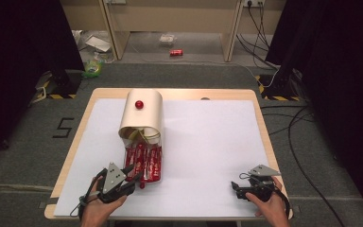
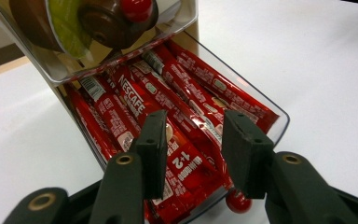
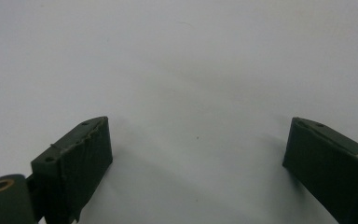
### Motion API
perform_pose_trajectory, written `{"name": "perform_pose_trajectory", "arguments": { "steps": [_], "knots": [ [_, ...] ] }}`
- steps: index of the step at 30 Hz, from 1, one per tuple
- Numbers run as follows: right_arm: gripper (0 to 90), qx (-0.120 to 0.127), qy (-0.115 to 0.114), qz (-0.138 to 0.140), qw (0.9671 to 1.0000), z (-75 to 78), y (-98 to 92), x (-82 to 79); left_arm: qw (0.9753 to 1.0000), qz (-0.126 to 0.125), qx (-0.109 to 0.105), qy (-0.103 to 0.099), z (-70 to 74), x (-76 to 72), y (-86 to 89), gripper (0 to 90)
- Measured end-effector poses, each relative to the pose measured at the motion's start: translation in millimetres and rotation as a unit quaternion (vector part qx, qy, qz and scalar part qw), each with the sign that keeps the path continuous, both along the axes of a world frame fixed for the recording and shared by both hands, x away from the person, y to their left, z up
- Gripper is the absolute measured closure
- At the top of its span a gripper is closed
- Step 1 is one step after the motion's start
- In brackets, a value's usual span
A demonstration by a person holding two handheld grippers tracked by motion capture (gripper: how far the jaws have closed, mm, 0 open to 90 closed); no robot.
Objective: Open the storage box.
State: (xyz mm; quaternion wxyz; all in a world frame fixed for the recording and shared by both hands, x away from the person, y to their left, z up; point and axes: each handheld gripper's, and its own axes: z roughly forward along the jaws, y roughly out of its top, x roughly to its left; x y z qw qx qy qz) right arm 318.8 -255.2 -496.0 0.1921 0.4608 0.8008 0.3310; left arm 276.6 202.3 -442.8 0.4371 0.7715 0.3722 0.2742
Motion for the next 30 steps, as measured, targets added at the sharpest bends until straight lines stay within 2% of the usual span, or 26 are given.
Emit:
{"name": "perform_pose_trajectory", "arguments": {
  "steps": [13,21,30],
  "knots": [
    [7.9,0.000,0.000,0.000,1.0000,0.0,0.0,0.0,0.9995,0.031,-0.003,0.007,0.1,14.8,2.7,59.5],
    [7.9,0.001,0.000,0.000,1.0000,0.0,0.0,0.0,0.9991,0.038,-0.012,0.015,-0.2,23.7,-2.2,59.8],
    [7.9,0.000,0.000,0.000,1.0000,0.0,0.0,0.0,0.9987,0.045,-0.013,0.019,-1.9,31.3,-7.8,59.2]
  ]
}}
